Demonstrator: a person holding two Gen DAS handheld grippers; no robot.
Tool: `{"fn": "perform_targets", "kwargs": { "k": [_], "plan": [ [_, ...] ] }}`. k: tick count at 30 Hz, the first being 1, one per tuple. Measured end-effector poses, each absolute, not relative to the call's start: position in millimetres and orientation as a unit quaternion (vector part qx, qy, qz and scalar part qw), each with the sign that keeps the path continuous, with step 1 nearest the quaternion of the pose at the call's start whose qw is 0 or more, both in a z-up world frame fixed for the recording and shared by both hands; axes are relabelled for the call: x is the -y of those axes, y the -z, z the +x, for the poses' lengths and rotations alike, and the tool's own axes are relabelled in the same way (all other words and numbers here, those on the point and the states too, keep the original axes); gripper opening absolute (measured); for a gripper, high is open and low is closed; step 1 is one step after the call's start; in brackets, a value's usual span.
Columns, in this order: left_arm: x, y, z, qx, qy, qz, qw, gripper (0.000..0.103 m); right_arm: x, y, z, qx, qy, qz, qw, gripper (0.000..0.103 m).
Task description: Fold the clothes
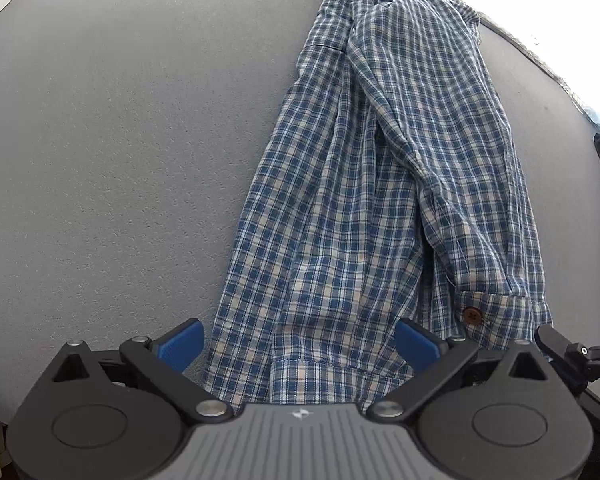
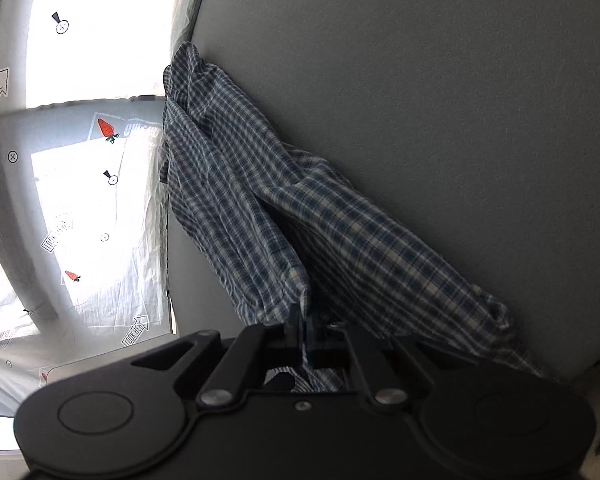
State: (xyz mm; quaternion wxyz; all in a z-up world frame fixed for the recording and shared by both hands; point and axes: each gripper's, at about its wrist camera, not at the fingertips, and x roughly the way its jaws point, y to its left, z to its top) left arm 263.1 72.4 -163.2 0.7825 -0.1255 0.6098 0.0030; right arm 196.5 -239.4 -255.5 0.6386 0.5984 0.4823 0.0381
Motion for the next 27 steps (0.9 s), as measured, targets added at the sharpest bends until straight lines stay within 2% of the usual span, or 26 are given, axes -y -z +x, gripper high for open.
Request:
{"fn": "perform_targets", "kwargs": {
  "k": [5, 8, 12, 18, 23, 25, 27],
  "plan": [
    [-80, 160, 266, -0.612, 0.002, -0.129, 0.78, 0.1, 244, 276, 182, -0.473, -0.045, 0.689, 0.548, 0.002],
    [-80, 164, 260, -0.615, 0.004, -0.14, 0.776, 0.1, 244, 286, 175, -0.434, -0.084, 0.758, 0.48, 0.002],
    [-92, 163, 251, -0.617, -0.003, -0.157, 0.771, 0.1, 247, 280, 176, -0.41, -0.097, 0.771, 0.477, 0.002],
    [-105, 163, 256, -0.619, -0.018, -0.158, 0.769, 0.1, 253, 279, 187, -0.508, -0.013, 0.628, 0.589, 0.005],
    [-107, 155, 252, -0.618, -0.021, -0.138, 0.774, 0.1, 244, 257, 202, -0.543, -0.017, 0.53, 0.651, 0.02],
    [-109, 153, 242, -0.617, -0.021, -0.126, 0.777, 0.1, 244, 245, 207, -0.543, -0.03, 0.484, 0.686, 0.022],
    [-112, 149, 224, -0.614, -0.021, -0.111, 0.781, 0.1, 245, 233, 207, -0.536, -0.037, 0.437, 0.721, 0.033]
  ]
}}
